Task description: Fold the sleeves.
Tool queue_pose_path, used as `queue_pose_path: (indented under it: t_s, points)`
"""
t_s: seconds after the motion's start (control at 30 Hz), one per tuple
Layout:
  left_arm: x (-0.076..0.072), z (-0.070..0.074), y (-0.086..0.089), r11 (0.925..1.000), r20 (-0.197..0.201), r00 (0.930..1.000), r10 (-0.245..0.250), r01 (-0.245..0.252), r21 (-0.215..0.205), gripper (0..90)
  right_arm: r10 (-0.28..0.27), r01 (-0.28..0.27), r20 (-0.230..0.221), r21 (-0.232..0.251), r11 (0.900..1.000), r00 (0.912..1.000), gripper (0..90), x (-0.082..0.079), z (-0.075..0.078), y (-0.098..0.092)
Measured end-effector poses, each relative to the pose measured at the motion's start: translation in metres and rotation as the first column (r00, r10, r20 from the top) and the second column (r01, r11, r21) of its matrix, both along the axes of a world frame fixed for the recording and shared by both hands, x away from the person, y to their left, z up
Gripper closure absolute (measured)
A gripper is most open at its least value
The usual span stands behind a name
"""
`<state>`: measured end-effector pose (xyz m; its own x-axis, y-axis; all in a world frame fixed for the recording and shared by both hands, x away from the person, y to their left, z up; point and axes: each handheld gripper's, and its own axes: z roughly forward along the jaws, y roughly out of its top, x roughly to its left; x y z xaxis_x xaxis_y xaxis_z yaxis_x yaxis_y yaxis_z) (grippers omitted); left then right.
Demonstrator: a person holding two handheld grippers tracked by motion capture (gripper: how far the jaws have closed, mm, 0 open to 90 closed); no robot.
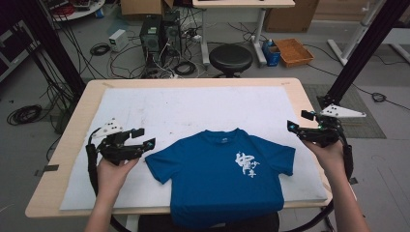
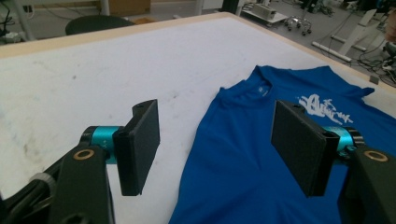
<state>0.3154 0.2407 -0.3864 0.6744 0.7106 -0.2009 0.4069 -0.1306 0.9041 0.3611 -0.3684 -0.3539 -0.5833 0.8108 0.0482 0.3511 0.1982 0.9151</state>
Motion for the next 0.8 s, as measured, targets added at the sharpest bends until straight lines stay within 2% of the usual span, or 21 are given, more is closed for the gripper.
queue_pose_path:
  t_s: [0.1,0.17,0.2,0.23,0.3,0.33,0.4,0.53,0.63,0.67,0.8]
  points:
    - [-0.003,-0.008,0.006,0.9999,-0.022,0.9997,0.013,-0.012,0.008,38.5,-0.003,0.003,0.003,-0.006,1.0,1.0,22.1,0.001,-0.001,0.0]
    - [-0.003,-0.016,0.011,0.9989,-0.052,0.9979,0.038,-0.036,0.028,39.8,-0.009,0.009,-0.004,-0.008,1.0,1.0,22.1,0.001,-0.002,0.0]
    - [-0.002,-0.02,0.013,0.9982,-0.06,0.997,0.05,-0.047,0.037,43.7,-0.008,0.008,-0.004,-0.011,1.0,1.0,22.1,0.001,-0.003,0.0]
    - [0.0,-0.026,0.015,0.9954,-0.079,0.9934,0.082,-0.078,0.055,47.5,-0.007,0.007,-0.004,-0.014,1.0,1.0,22.1,0.002,-0.003,0.001]
    - [0.001,-0.029,0.016,0.9953,-0.091,0.9926,0.081,-0.075,0.06,49.7,-0.006,0.006,-0.004,-0.016,1.0,1.0,22.2,0.001,-0.003,0.001]
    - [0.002,-0.035,0.015,0.9943,-0.115,0.9902,0.08,-0.071,0.08,52.6,-0.004,0.004,-0.002,-0.019,1.0,1.0,22.7,0.001,-0.003,0.002]
    - [0.002,-0.038,0.014,0.9939,-0.125,0.989,0.079,-0.068,0.086,55.6,-0.007,0.007,-0.004,-0.019,1.0,1.0,22.7,0.001,-0.003,0.002]
    - [0.003,-0.046,0.009,0.9893,-0.155,0.9848,0.078,-0.058,0.134,62.6,-0.007,0.007,-0.005,-0.021,1.0,1.0,22.9,0.002,-0.005,0.001]
    - [0.003,-0.049,0.009,0.9879,-0.16,0.9835,0.084,-0.061,0.142,67.4,-0.006,0.006,-0.007,-0.021,1.0,1.0,22.9,0.002,-0.005,0.001]
    - [0.003,-0.051,0.008,0.9866,-0.177,0.9801,0.089,-0.063,0.15,68.7,-0.009,0.009,-0.006,-0.021,1.0,0.9999,23.0,0.002,-0.005,0.001]
    - [0.004,-0.055,0.008,0.9847,-0.201,0.9746,0.099,-0.066,0.161,68.8,-0.009,0.009,-0.004,-0.022,1.0,1.0,23.1,0.001,-0.005,0.001]
